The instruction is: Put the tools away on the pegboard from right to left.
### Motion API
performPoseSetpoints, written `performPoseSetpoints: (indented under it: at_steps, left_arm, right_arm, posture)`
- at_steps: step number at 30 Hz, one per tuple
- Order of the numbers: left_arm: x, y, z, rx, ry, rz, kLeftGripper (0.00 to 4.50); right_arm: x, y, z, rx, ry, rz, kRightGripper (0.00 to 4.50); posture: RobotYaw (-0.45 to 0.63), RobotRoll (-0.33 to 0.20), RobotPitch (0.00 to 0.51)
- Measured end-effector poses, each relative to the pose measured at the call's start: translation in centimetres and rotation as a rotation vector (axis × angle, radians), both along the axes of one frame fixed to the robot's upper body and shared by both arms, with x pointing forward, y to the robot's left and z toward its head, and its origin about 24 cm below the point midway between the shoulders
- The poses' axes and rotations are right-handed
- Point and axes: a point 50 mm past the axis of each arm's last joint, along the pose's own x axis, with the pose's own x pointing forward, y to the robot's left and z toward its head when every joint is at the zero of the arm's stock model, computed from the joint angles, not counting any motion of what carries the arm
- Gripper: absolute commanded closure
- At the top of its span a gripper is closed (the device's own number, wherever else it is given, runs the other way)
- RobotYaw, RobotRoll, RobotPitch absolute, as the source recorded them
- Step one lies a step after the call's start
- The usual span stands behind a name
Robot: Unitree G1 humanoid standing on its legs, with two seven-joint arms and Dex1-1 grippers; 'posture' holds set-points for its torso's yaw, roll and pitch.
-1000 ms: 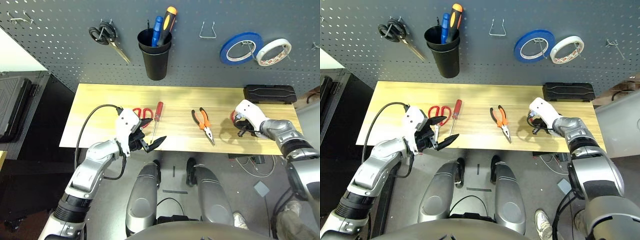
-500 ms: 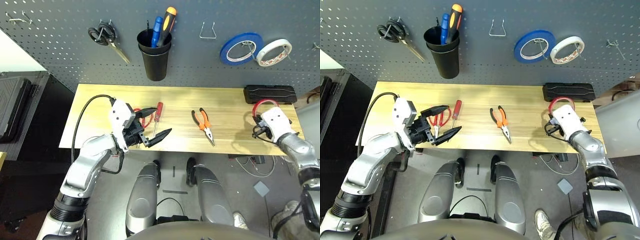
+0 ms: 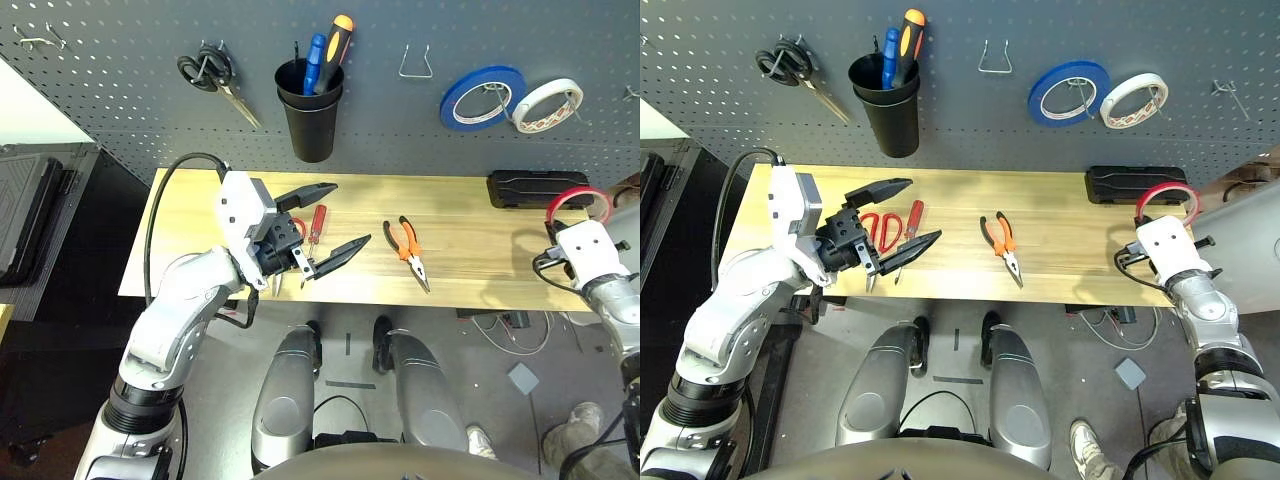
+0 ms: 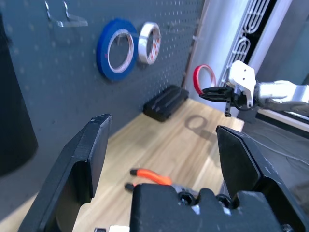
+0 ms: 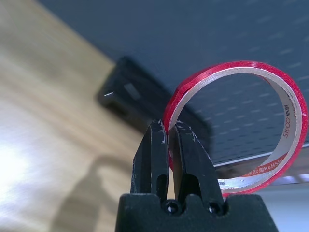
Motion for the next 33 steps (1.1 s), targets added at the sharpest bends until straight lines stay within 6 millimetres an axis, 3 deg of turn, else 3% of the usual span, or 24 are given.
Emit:
performPoseSetpoints:
  at_steps: [14,26,33]
  left_arm:
    - [0.4,-0.5,0.7,-0.012,-0.038,-0.022,0.0]
    - [0.9,-0.8,1.0,-0.023,-0.055,-0.036,0.0]
    - [0.9,-0.8,1.1,-0.024,-0.058,-0.034,0.0]
  right_arm:
    - [-0.7,-2.3,4.0,-0.14,-0.214,-0.069,4.46]
    - [2.6,-1.4,8.0,-0.146,-0.298,-0.016,4.46]
    - [4.7,-1.5,9.1,-0.088,-0.23,-0.056,4.46]
  posture:
    - [0.16,0.0,0.224]
    - [0.17,0.0,0.211]
    - [0.18,0.0,0.221]
